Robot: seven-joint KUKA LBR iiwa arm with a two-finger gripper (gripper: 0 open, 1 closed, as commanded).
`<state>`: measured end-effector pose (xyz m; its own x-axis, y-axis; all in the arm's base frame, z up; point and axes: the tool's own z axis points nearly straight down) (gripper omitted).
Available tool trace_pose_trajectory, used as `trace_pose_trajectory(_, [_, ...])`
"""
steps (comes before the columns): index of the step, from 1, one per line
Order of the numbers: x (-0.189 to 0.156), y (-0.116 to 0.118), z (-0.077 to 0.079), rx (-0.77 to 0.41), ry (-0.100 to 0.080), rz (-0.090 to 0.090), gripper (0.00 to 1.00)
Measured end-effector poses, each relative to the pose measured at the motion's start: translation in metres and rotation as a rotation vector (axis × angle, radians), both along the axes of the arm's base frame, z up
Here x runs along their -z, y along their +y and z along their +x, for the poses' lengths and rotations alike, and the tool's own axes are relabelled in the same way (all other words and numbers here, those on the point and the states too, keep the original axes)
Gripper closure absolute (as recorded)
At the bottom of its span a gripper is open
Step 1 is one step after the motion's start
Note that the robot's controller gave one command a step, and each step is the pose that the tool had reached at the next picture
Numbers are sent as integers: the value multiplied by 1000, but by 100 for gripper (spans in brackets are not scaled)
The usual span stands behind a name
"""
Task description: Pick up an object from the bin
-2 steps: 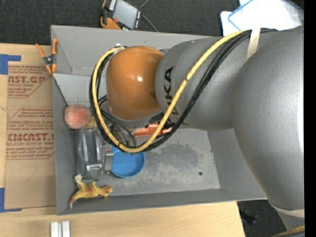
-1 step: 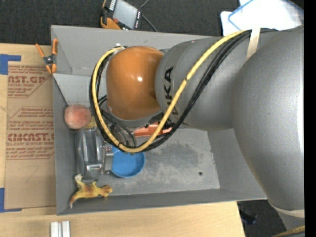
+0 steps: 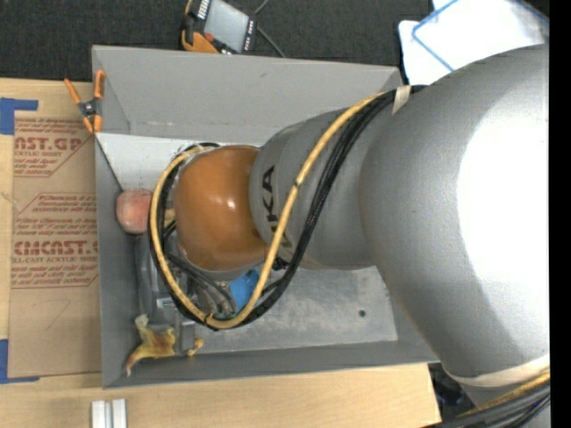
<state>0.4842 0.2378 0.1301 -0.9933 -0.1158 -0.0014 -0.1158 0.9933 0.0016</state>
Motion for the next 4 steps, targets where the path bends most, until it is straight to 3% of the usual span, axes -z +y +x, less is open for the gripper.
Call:
trace_pose_trajectory(1, [-4,-18,-4,-96,-6,2,0])
trace_pose_trajectory(2, [41,-16,9,-304,-31,8,0])
trace_pose_trajectory(3, [43,-20,11,-335,-38,11,0])
trace_pose_trajectory(4, [49,-11,10,-688,-72,1,0])
